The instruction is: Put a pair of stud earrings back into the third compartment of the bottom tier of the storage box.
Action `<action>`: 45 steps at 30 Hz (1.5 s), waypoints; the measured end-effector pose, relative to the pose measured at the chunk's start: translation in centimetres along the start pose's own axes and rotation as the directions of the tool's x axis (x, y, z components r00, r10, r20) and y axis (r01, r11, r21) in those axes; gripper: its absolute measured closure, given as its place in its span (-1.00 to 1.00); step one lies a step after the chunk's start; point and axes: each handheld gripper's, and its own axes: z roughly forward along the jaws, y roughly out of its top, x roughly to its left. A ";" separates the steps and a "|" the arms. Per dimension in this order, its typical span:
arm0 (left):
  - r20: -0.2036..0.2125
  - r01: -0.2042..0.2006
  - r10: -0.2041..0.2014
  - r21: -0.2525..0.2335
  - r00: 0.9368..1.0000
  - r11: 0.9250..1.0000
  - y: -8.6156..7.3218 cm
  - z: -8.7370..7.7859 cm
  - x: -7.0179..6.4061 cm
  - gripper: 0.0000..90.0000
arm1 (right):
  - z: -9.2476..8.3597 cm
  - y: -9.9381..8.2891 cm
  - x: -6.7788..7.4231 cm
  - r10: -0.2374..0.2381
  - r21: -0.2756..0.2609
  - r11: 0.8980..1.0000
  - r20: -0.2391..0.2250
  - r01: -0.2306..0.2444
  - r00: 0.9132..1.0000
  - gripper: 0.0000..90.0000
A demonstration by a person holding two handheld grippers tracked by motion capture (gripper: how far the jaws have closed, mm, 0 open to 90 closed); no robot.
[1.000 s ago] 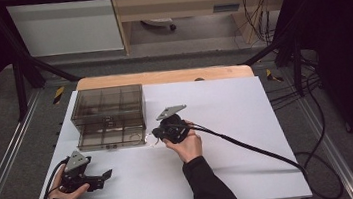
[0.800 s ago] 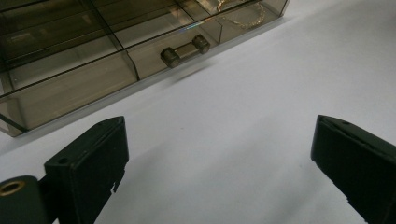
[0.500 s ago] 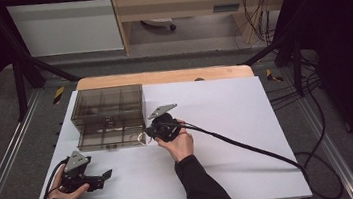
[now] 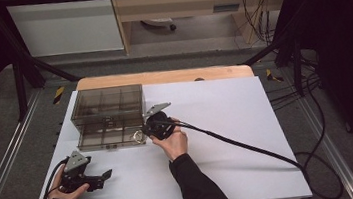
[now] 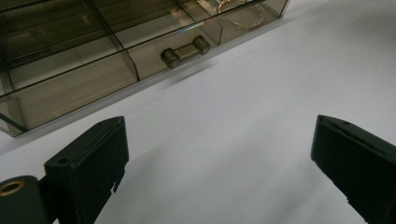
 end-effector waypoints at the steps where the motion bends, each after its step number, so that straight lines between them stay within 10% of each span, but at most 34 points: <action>1: 0.000 0.000 0.000 0.000 1.000 1.000 0.0 0.0 0.0 -0.91 | 0.1 0.1 0.0 -0.003 0.000 1.000 0.000 0.003 1.000 0.93; 45: 0.004 0.005 -0.005 -0.004 1.000 1.000 0.0 0.0 0.0 -0.91 | 4.8 0.5 -0.4 -0.002 0.025 1.000 0.045 0.001 0.999 0.93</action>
